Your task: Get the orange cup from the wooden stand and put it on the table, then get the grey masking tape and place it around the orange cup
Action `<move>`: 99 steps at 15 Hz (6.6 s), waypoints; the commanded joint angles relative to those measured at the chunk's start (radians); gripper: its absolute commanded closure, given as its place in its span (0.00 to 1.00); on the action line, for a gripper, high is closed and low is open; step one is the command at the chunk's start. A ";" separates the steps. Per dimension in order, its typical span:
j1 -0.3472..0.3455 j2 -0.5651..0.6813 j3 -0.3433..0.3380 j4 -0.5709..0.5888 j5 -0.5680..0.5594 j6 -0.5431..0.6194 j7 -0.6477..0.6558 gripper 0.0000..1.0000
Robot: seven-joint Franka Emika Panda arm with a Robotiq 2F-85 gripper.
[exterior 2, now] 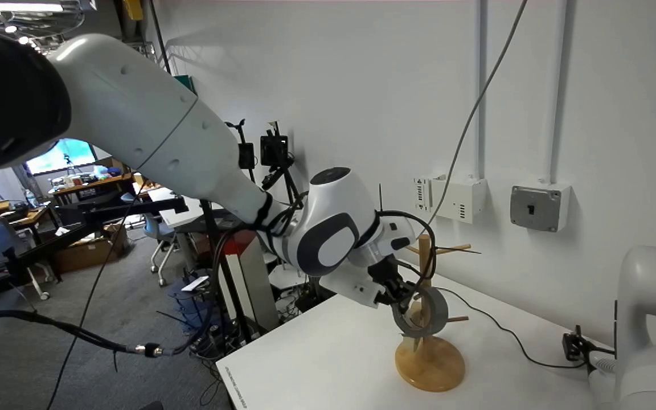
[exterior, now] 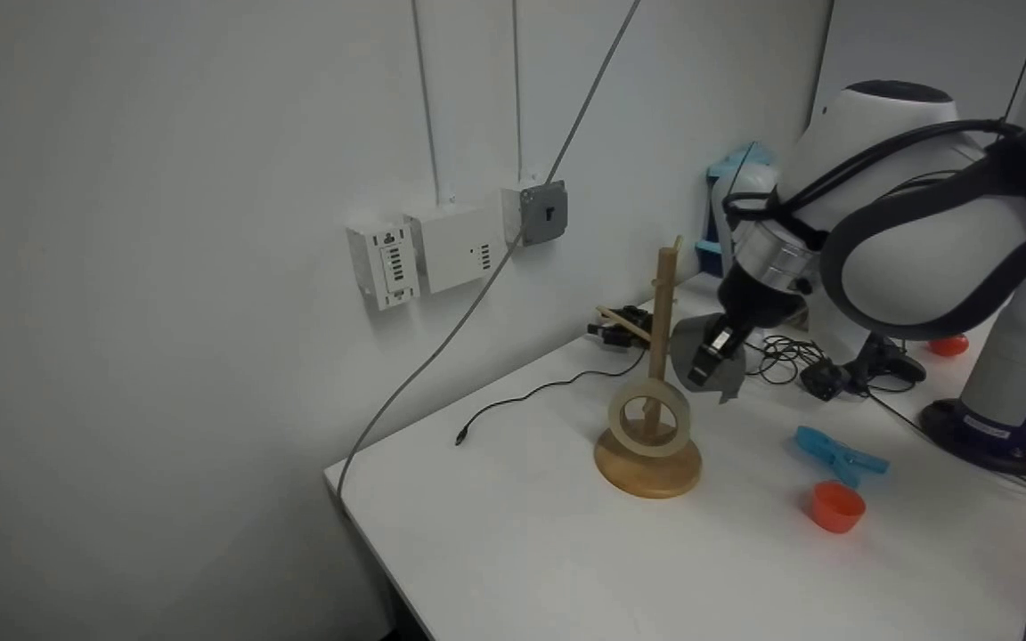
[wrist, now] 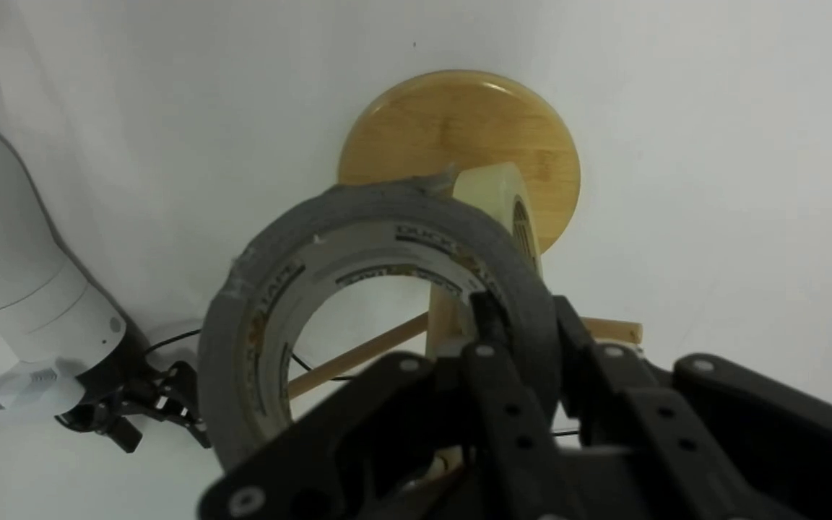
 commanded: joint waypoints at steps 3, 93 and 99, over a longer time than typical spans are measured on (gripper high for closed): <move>0.018 -0.057 0.003 -0.013 -0.008 -0.059 0.015 0.95; -0.034 0.146 -0.059 0.048 0.000 -0.523 0.118 0.95; -0.023 0.123 -0.070 0.048 -0.014 -0.557 0.135 0.95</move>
